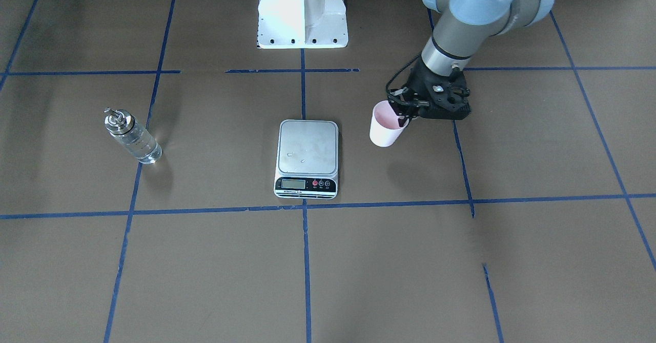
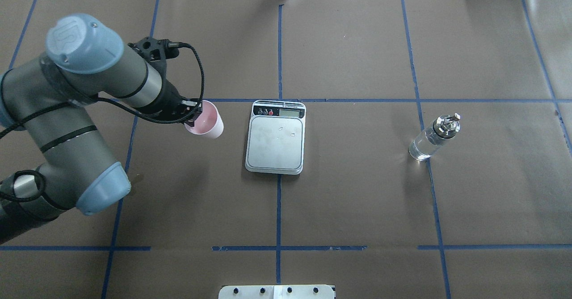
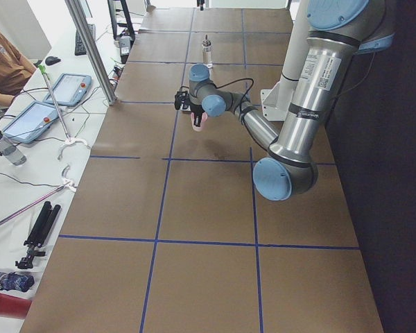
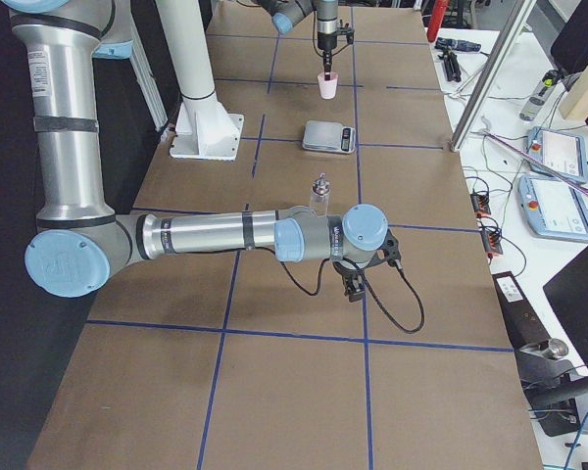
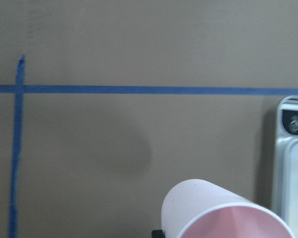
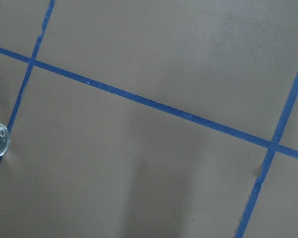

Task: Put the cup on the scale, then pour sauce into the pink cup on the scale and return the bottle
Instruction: 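Carry the pink cup with the left gripper onto the scale and lower it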

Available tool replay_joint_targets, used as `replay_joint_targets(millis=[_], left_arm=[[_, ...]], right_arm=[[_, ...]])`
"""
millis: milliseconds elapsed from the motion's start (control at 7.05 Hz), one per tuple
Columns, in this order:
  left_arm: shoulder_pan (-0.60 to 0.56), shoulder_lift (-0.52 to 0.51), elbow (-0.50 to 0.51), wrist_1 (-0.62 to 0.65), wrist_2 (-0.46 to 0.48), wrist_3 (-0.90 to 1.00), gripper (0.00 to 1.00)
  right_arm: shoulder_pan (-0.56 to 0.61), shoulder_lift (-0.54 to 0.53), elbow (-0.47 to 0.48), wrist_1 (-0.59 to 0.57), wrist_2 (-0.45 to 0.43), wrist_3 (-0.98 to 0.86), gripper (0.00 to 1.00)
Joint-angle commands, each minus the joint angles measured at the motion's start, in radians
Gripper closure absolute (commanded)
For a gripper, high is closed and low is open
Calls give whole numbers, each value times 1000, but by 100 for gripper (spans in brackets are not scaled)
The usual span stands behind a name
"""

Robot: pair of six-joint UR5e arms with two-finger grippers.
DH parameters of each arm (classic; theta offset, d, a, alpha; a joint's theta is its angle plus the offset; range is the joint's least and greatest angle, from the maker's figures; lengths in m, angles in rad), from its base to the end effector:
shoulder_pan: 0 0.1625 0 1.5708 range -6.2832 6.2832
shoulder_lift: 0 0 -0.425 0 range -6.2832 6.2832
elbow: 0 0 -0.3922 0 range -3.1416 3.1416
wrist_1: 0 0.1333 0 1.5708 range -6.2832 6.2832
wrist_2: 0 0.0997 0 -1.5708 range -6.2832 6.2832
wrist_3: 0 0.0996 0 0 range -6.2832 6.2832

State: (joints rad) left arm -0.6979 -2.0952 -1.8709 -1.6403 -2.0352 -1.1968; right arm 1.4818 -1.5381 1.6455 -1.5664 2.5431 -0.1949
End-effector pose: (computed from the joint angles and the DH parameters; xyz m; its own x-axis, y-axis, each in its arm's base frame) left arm 0.4111 -0.4605 0.2205 0.5589 -0.0424 -0.8282 0.1105 0.9936 0.0237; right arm 0.0056 -0.5117 0.5899 0.5254 -0.3309 0.7839 0.1938 0.9436 0.2685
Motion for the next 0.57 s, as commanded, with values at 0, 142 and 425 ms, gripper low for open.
replay_joint_targets(millis=[0,142,425], left_arm=[[67,-196,152,17,73,-104,100],[73,-265,255,14,95,-104,100],[107,-295,300,11,118,-119,100]], right_arm=[[-20,0,2,0,14,2,0],[-23,-2,2,0,16,5,0],[-28,-2,4,0,16,6,0]])
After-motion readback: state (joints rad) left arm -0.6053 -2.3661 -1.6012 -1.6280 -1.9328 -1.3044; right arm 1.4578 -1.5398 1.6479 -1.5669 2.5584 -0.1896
